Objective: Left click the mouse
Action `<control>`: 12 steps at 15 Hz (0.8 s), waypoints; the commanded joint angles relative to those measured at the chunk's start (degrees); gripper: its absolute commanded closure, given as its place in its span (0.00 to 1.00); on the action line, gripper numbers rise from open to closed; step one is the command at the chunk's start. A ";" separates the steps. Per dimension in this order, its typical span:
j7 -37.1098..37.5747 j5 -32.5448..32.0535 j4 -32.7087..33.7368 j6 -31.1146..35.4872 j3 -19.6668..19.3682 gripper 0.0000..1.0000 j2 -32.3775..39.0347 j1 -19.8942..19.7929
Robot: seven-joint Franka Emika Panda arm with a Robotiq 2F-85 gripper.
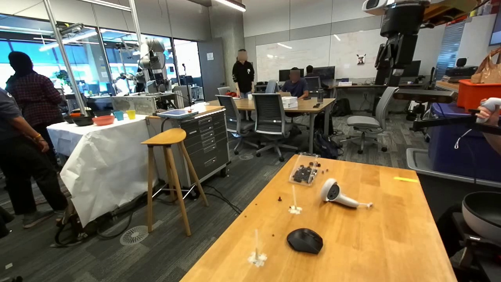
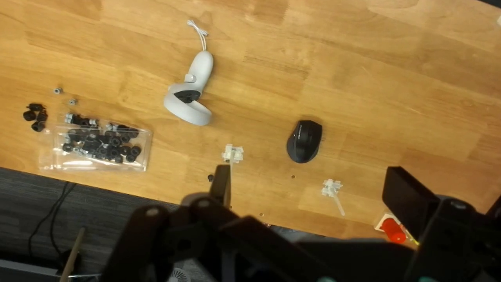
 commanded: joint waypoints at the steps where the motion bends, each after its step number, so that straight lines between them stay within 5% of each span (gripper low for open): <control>1: 1.28 0.49 -3.57 6.26 2.72 0.00 1.04 0.40; 5: 3.51 0.99 -7.19 12.51 5.93 0.00 3.61 1.82; 6: 4.02 0.99 -7.95 13.91 6.70 0.25 4.29 2.14; 7: 4.66 0.75 -8.85 15.64 7.54 0.26 4.93 2.42; 12: 8.15 -0.47 -12.75 23.79 10.86 0.65 8.54 2.78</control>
